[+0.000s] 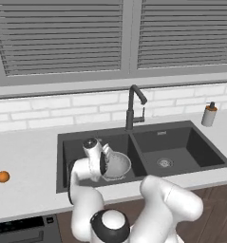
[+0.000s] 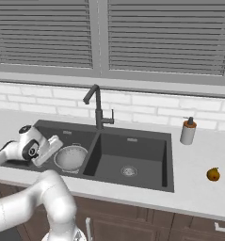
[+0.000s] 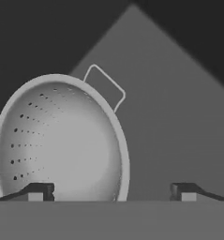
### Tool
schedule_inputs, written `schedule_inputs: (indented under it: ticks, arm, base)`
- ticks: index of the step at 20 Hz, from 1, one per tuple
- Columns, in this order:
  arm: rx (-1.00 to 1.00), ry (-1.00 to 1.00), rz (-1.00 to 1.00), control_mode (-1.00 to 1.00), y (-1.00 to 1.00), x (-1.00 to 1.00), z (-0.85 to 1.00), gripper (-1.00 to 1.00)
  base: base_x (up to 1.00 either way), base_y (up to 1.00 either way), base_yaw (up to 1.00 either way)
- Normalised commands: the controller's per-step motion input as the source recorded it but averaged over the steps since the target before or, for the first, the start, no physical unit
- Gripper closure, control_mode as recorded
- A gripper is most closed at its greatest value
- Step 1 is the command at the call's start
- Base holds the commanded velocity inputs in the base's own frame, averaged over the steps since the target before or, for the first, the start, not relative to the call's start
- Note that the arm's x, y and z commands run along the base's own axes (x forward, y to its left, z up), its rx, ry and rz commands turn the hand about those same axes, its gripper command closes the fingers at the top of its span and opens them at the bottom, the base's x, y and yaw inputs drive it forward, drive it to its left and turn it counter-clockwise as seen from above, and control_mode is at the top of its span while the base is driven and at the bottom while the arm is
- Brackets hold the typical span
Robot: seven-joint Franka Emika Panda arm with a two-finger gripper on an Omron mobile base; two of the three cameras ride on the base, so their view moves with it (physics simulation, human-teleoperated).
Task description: Put the colander in the sink, put the pear, tangerine in the colander, and turn on the sink faucet and pour water over the colander.
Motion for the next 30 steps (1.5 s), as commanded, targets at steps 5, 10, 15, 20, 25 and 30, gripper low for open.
schedule_inputs:
  ticks: [5, 10, 15, 20, 25, 30]
  arm:
    - [0.17, 0.0, 0.0, -1.0, 0.73, 0.0, 0.91, -1.0]
    - [0.13, -0.18, 0.05, -1.0, 0.43, -0.47, 0.56, -1.0]
    - [0.01, -0.34, 0.29, -1.0, 0.18, -1.0, 0.13, -1.0]
    - [0.0, -0.02, 0.64, -1.0, 0.39, -0.66, 0.07, -1.0]
    - [-0.08, 0.13, 0.62, -1.0, 0.57, -0.47, 0.25, -1.0]
    - [-0.13, 0.02, 0.48, -1.0, 0.71, -0.3, 0.31, -1.0]
  base:
    - [0.0, 0.0, 0.0]
    - [0.0, 0.0, 0.0]
    - [0.0, 0.0, 0.0]
    - [0.0, 0.0, 0.0]
    - [0.0, 0.0, 0.0]
    - [0.0, 0.0, 0.0]
